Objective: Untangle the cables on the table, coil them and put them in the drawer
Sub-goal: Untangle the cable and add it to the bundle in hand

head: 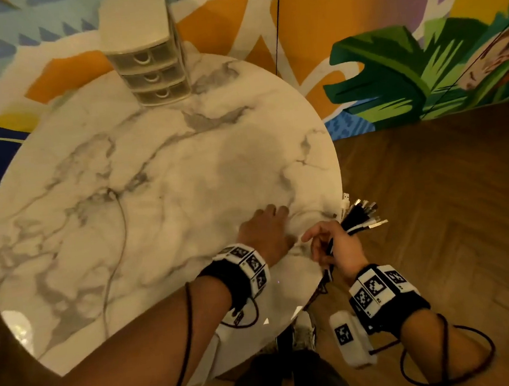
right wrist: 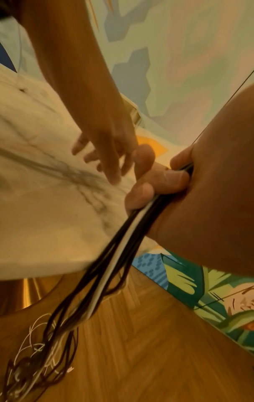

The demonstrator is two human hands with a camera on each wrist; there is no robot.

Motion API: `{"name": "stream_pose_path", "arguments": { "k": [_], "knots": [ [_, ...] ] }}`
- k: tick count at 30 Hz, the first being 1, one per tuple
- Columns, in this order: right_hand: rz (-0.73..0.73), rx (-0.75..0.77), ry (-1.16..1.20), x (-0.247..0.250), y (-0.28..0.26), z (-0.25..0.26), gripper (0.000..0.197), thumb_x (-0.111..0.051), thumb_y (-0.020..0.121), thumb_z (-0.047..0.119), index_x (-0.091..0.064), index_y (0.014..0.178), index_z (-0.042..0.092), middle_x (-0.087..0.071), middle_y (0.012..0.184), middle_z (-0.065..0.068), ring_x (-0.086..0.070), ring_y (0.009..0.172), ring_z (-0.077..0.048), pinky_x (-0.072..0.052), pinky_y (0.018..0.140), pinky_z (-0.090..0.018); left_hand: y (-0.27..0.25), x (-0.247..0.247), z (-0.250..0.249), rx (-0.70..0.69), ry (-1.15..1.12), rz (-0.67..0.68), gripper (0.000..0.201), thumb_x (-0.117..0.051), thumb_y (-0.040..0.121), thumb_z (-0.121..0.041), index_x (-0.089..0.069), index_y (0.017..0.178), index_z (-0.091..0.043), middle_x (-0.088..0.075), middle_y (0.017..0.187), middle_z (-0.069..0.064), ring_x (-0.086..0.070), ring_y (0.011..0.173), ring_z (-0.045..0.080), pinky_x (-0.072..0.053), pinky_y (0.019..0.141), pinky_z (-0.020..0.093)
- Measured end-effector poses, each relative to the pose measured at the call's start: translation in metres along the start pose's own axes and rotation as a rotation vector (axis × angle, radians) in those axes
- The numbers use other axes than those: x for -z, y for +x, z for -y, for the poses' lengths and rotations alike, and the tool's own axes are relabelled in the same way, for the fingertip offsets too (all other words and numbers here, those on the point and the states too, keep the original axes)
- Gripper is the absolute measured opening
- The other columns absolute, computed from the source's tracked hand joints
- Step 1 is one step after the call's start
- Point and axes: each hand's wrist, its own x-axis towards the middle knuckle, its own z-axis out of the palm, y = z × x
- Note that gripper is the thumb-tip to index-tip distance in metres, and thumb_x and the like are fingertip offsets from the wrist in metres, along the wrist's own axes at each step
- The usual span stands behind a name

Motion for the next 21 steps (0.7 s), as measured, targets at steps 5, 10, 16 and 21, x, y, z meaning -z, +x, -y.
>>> {"name": "stream_pose_path", "arguments": {
  "k": [5, 10, 16, 21],
  "knots": [
    [-0.006, -0.051, 0.002, 0.018, 0.000, -0.015, 0.051, -0.028, 0.099, 0.022, -0.061, 0.074, -0.008, -0.046, 0.039, -0.007, -0.029, 0.033, -0.017, -0.021, 0.037, -0.021, 0.033, -0.019, -0.025, 0.038, 0.097, -0.037, 0.025, -0.038, 0.095, -0.019, -0.044, 0.118, -0.011, -0.060, 0.113, 0.012, -0.057, 0.102, 0.032, -0.043, 0.071, 0.037],
    [-0.048, -0.052, -0.036, 0.022, -0.003, -0.011, 0.050, -0.032, 0.101, 0.037, -0.071, 0.094, 0.007, -0.047, 0.045, -0.008, -0.032, 0.039, -0.018, -0.024, 0.041, -0.024, 0.022, -0.016, -0.016, 0.105, -0.192, -0.099, 0.022, -0.040, 0.093, -0.034, -0.047, 0.103, -0.015, -0.064, 0.093, 0.009, -0.061, 0.086, 0.032, -0.043, 0.069, 0.035],
    [-0.021, 0.044, 0.009, 0.006, -0.005, 0.020, 0.042, -0.043, 0.099, 0.032, -0.064, 0.092, -0.004, -0.042, 0.048, -0.007, -0.029, 0.036, -0.013, -0.022, 0.038, -0.022, -0.016, 0.004, -0.035, -0.105, -0.331, -0.163, 0.013, -0.045, 0.093, -0.036, -0.048, 0.099, -0.025, -0.055, 0.076, -0.006, -0.055, 0.069, 0.017, -0.044, 0.063, 0.031],
    [-0.026, 0.185, 0.006, 0.004, -0.009, 0.034, 0.042, -0.038, 0.101, 0.028, -0.063, 0.079, 0.003, -0.042, 0.043, -0.003, -0.030, 0.034, -0.012, -0.024, 0.039, -0.022, -0.040, -0.002, -0.021, -0.095, -0.297, 0.002, 0.011, -0.051, 0.088, -0.034, -0.056, 0.088, -0.023, -0.060, 0.083, 0.000, -0.058, 0.078, 0.020, -0.046, 0.069, 0.031]
  ]
}}
